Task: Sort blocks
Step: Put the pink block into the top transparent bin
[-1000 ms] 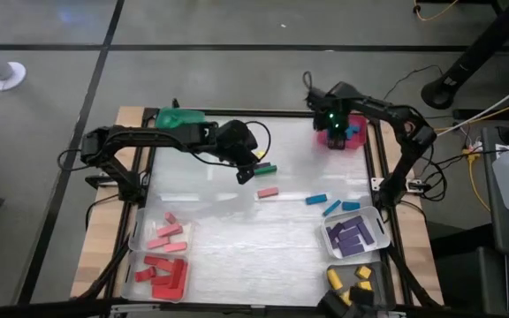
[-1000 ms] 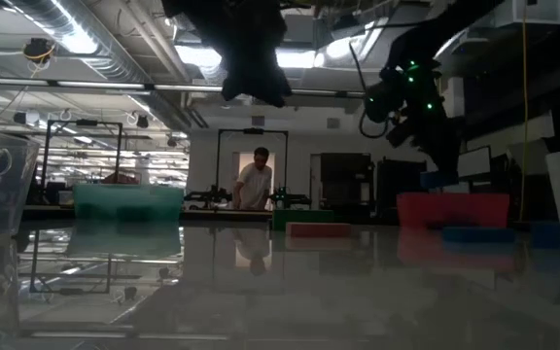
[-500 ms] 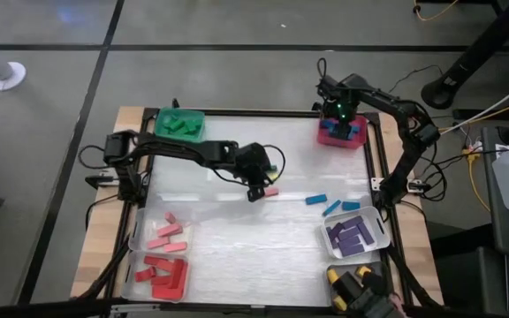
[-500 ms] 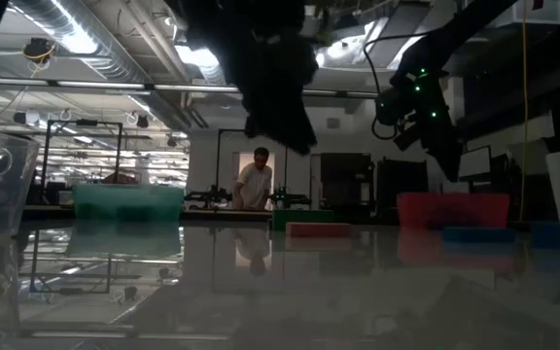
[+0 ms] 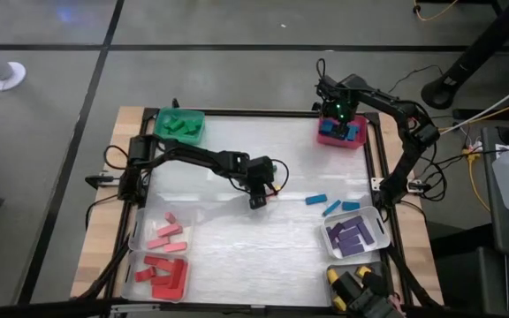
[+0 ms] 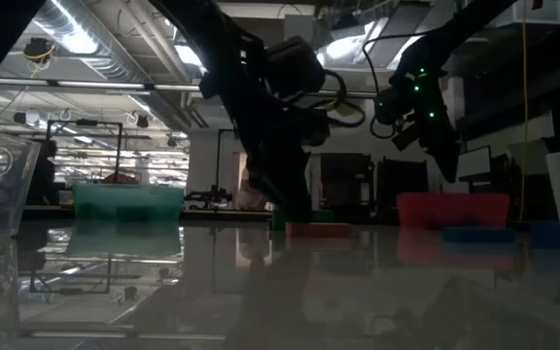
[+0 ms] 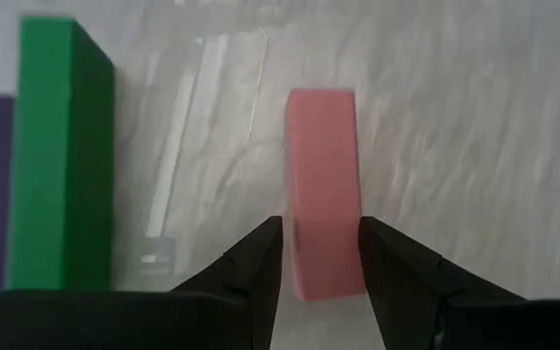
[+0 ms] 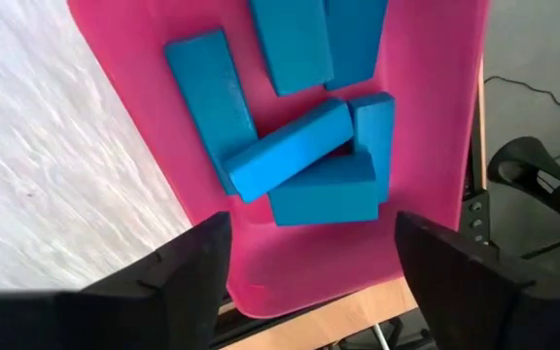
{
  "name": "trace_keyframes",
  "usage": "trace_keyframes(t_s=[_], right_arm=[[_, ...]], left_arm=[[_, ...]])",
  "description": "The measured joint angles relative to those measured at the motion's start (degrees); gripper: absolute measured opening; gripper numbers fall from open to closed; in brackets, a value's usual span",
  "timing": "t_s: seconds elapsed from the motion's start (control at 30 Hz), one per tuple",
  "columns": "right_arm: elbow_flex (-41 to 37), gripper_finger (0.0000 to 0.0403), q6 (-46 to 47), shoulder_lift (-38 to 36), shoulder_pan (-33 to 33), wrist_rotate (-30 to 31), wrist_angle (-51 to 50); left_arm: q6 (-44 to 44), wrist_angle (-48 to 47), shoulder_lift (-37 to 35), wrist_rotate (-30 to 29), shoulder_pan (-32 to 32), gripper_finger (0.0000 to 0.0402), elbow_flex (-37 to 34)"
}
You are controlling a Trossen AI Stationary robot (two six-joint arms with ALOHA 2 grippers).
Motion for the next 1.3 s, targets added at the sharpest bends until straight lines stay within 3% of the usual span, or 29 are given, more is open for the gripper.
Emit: trace_keyframes(t_s=[0.77,0.9,0.97,1.1,1.2,1.3], right_arm=[[-0.02,0.0287,0.13,-0.03,0.04,-3.36,0.54],[-0.02,0.0287,3.54,-0.03,0.04,-4.61,0.26],[-0.02,0.0287,5.31,-0.03,0.04,-7.08,0.04],[-0.02,0.0287,9.06,-0.05,0.04,-16.63,-0.33],[-0.02,0.0287,9.39,-0.05,0.47,-24.70,-0.02],[-0.02,0.0287,9.35,-0.05,1.96,-27.99,0.45]], left_arm=[[3.91,-0.20,2.50,-2.77,-0.84,0.0125,0.17],[3.90,-0.39,2.25,-2.56,-0.82,0.0105,0.15],[3.93,-0.82,1.53,-1.85,-0.82,0.0084,0.09],[3.91,-3.65,-1.32,2.36,-0.27,0.0082,0.44],[3.94,-8.20,-5.02,5.91,0.35,0.0082,1.52],[5.47,-14.97,-9.17,9.76,0.95,0.0082,1.60]])
